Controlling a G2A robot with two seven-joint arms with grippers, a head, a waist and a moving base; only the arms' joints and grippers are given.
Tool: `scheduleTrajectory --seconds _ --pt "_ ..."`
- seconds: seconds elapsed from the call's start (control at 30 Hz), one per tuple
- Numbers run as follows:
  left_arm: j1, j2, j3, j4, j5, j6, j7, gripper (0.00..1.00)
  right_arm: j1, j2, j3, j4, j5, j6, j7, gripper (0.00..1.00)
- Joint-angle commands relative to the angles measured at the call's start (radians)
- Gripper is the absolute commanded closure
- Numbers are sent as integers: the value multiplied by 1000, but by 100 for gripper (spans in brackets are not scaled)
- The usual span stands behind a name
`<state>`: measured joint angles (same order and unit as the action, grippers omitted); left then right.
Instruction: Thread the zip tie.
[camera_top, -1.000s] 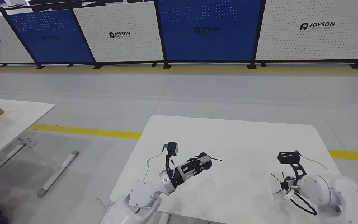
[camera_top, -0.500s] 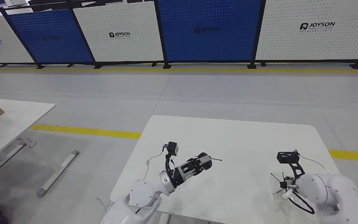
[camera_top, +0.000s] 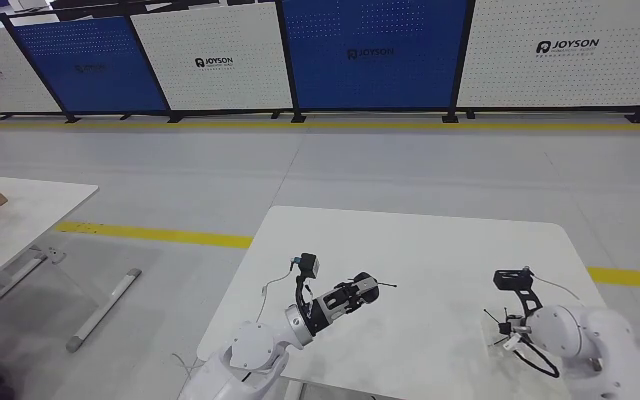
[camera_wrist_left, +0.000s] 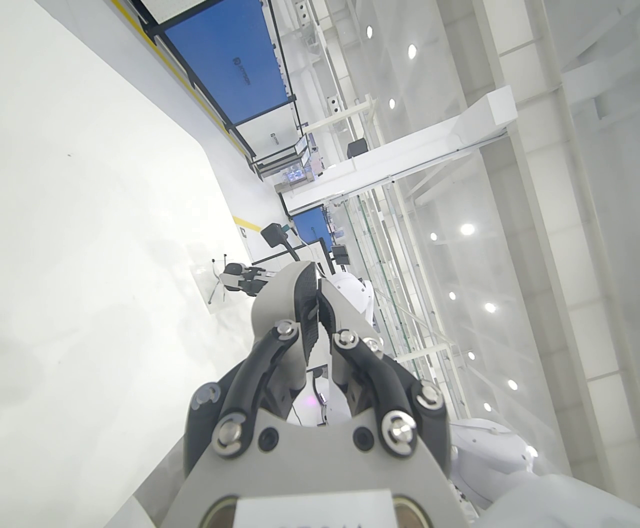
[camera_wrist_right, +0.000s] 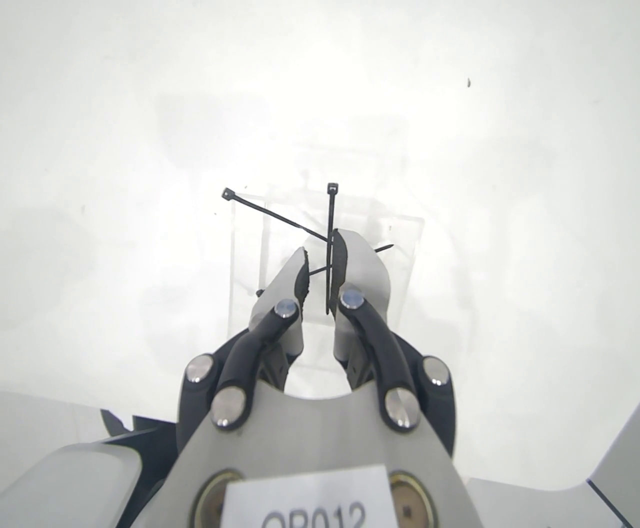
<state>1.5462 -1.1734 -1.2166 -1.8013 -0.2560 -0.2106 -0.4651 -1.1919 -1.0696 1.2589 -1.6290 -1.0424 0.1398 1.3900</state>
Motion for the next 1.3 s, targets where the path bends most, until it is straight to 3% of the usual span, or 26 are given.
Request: scheduleTrajectory --seconds 0.0,0.3,0.43,0.67,0.83,1.07,1.27 --pt "0 0 0 0 0 0 0 100 5 0 -4 7 0 2 0 89" --pt "0 0 0 0 0 0 0 100 25 3 -21 32 -4 15 0 91" --pt "0 0 0 0 0 0 0 100 32 4 -25 43 4 17 0 100" --pt "0 0 0 0 0 0 0 100 25 9 -19 33 12 20 0 100" --pt "0 0 0 0 0 0 0 100 -35 20 37 -45 16 24 -6 100" --pt "0 0 0 0 0 0 0 100 -196 36 192 -188 80 47 -112 100" --pt "0 0 0 0 0 0 0 100 -204 38 195 -193 70 38 -111 100"
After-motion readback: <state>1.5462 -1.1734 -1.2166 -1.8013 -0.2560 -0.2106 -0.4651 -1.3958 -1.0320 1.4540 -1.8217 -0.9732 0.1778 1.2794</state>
